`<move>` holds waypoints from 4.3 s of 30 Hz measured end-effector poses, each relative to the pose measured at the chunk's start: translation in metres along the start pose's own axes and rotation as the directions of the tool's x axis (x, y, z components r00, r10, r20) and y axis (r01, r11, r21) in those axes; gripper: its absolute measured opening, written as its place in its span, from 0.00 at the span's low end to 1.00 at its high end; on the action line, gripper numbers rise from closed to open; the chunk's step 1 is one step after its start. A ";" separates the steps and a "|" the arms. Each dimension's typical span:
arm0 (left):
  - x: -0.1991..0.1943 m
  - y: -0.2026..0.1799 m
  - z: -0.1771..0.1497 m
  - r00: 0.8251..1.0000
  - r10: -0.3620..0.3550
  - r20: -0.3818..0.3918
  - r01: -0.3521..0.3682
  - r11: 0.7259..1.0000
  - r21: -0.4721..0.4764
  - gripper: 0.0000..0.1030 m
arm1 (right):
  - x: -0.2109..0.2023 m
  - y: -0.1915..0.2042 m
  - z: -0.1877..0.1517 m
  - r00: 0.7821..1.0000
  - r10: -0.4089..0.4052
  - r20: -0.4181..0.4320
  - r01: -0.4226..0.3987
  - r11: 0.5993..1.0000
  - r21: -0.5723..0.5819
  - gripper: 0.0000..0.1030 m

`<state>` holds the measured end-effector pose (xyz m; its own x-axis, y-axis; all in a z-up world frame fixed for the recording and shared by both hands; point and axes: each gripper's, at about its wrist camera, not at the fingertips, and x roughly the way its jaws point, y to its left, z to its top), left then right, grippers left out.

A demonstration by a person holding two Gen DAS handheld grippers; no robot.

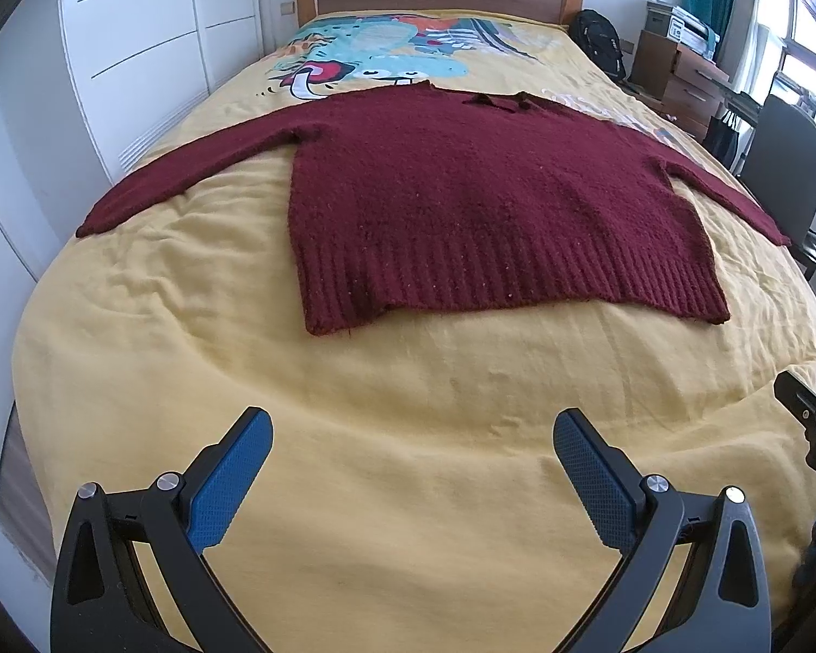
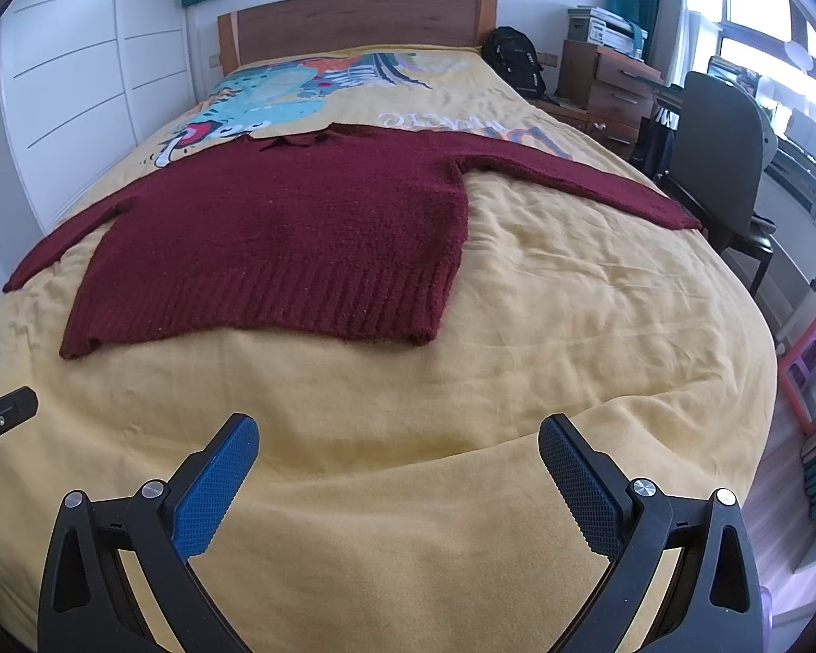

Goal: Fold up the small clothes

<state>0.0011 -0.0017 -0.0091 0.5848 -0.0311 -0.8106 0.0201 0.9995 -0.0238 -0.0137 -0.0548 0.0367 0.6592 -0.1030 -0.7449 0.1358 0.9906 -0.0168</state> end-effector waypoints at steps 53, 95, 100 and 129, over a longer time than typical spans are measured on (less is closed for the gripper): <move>0.007 0.003 -0.001 0.999 -0.006 -0.038 0.006 1.000 -0.001 0.99 | 0.002 -0.004 0.002 1.000 -0.004 -0.021 0.004 1.000 0.014 1.00; 0.031 0.023 0.025 0.991 -0.034 -0.129 0.033 0.999 -0.003 0.99 | 0.017 -0.011 0.019 0.990 -0.037 -0.137 0.043 0.998 0.038 1.00; 0.035 0.025 0.032 0.988 -0.042 -0.146 0.043 0.999 0.000 0.99 | 0.024 -0.015 0.028 0.990 -0.035 -0.137 0.043 0.998 0.052 1.00; 0.089 0.288 0.172 0.998 0.060 -0.037 -0.070 0.866 -0.495 0.99 | 0.075 0.001 0.108 0.984 -0.112 -0.136 0.120 0.992 0.051 1.00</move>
<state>0.1979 0.2832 0.0124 0.5549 0.0291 -0.8314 -0.4250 0.8690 -0.2533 0.1159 -0.0711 0.0527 0.5331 -0.2001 -0.8220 0.2510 0.9653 -0.0721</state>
